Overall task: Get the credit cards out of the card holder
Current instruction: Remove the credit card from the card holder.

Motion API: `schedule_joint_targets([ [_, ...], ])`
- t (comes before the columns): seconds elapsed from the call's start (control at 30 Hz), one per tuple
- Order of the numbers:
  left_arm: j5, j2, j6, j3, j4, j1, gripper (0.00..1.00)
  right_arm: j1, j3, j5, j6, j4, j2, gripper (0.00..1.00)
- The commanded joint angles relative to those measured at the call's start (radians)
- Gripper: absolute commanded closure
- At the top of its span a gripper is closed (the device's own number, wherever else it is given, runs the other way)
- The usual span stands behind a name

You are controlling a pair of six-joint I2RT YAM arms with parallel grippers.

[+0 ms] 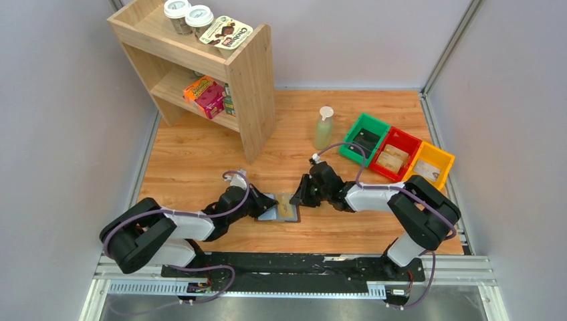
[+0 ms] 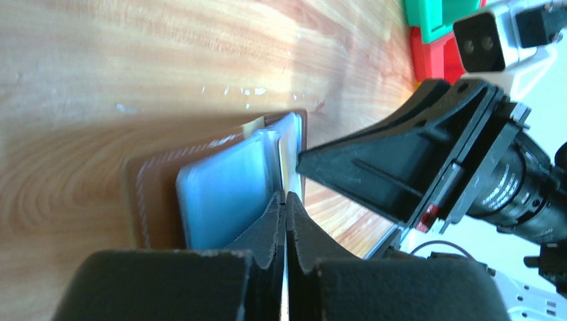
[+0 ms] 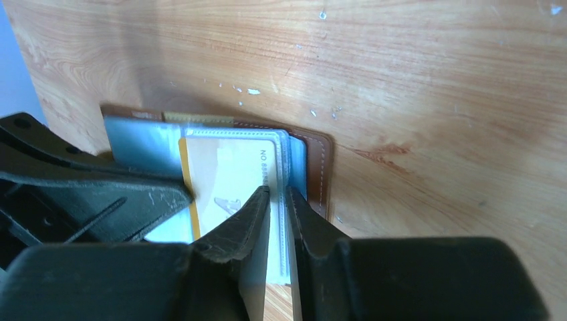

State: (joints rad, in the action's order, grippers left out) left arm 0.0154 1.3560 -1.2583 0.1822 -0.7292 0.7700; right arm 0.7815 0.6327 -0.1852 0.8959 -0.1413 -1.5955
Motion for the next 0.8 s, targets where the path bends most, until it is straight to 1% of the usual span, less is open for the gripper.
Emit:
schedule_joint_targets([
  [0.0,0.041,-0.127,-0.021,-0.015,0.005,0.035,1.0,0.03,-0.013,0.021,-0.008,0.091,-0.073,0.81],
  [0.13,-0.011,-0.23,-0.012,-0.044,0.183,0.034,1.0,0.027,-0.01,0.024,-0.011,0.095,-0.077,0.81],
  [0.2,-0.012,-0.274,-0.009,-0.055,0.238,0.035,1.0,0.027,-0.007,0.024,-0.011,0.095,-0.08,0.81],
  [0.27,-0.046,-0.31,-0.016,-0.067,0.293,0.035,1.0,0.028,-0.005,0.024,-0.011,0.094,-0.083,0.81],
  [0.4,-0.048,-0.348,-0.021,-0.076,0.324,0.035,1.0,0.03,-0.005,0.01,-0.018,0.083,-0.075,0.8],
  [0.47,-0.035,-0.353,-0.009,-0.058,0.344,0.035,0.91,0.029,-0.002,-0.003,-0.031,0.072,-0.063,0.78],
  [0.5,-0.029,-0.348,-0.004,-0.04,0.355,0.035,0.81,0.03,0.001,-0.003,-0.04,0.077,-0.048,0.77],
  [0.57,-0.022,-0.342,0.01,-0.017,0.372,0.035,0.73,0.032,0.021,0.009,-0.066,0.104,-0.018,0.72],
  [0.7,-0.022,-0.33,-0.004,-0.009,0.378,0.035,0.71,0.033,0.054,0.015,-0.103,0.138,0.054,0.69],
  [0.73,-0.022,-0.327,-0.006,-0.01,0.379,0.035,0.7,0.032,0.064,0.015,-0.109,0.173,0.064,0.69],
  [0.77,0.0,-0.325,-0.007,-0.01,0.379,0.035,0.68,0.032,0.068,0.016,-0.112,0.186,0.077,0.68],
])
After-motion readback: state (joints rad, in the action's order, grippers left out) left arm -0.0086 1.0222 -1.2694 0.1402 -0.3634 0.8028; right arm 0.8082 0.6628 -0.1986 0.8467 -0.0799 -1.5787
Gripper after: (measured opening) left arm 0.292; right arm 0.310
